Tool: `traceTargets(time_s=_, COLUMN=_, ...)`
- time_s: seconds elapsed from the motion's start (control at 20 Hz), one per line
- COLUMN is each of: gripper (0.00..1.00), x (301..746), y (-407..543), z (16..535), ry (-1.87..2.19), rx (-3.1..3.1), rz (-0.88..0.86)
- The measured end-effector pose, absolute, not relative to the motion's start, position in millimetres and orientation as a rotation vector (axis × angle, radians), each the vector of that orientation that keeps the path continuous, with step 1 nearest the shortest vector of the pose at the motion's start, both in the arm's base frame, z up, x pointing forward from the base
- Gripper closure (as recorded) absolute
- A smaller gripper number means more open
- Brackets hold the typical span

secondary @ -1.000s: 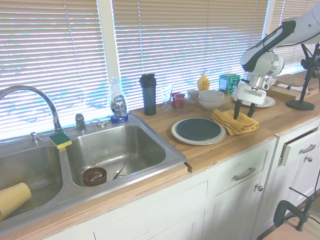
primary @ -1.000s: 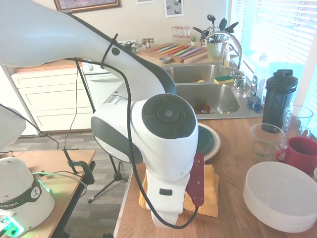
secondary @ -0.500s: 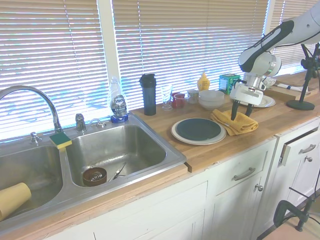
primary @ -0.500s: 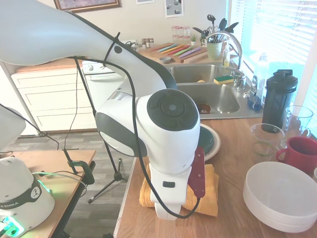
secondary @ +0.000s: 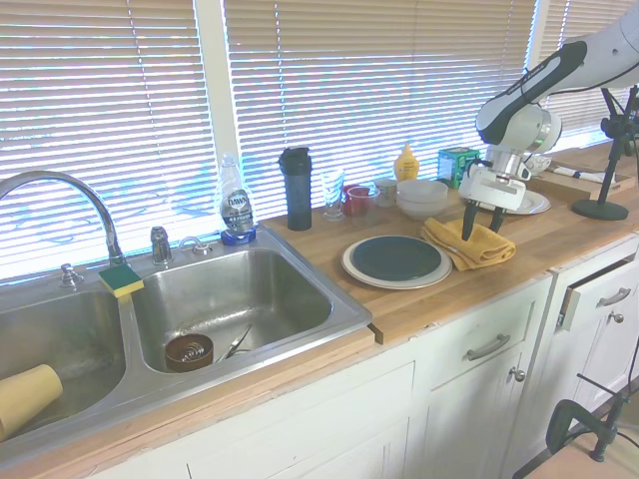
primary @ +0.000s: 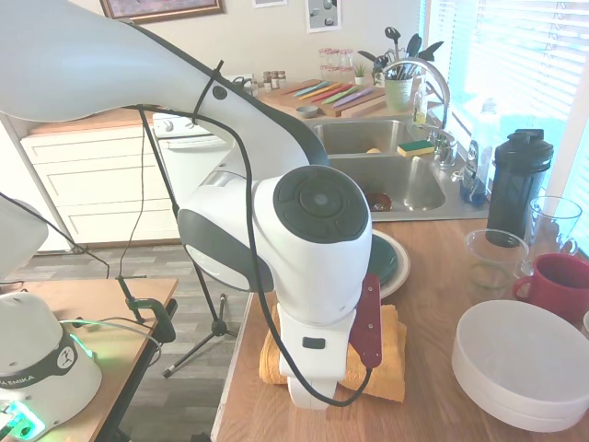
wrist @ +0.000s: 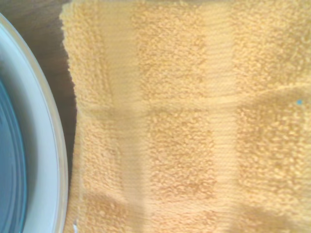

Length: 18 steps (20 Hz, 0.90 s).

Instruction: Wipe the blue plate in clockwise motion

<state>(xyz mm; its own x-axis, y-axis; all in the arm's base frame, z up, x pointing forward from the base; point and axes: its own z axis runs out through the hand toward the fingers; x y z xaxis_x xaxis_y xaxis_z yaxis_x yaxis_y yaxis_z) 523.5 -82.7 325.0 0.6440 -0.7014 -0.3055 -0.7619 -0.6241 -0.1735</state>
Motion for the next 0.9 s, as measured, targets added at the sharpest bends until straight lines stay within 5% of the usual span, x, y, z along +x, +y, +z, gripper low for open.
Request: traceTargets(time_s=0.9, gripper=1.00, x=523.1, y=-85.8, z=325.1, ry=1.186, rx=-2.577, rz=0.298)
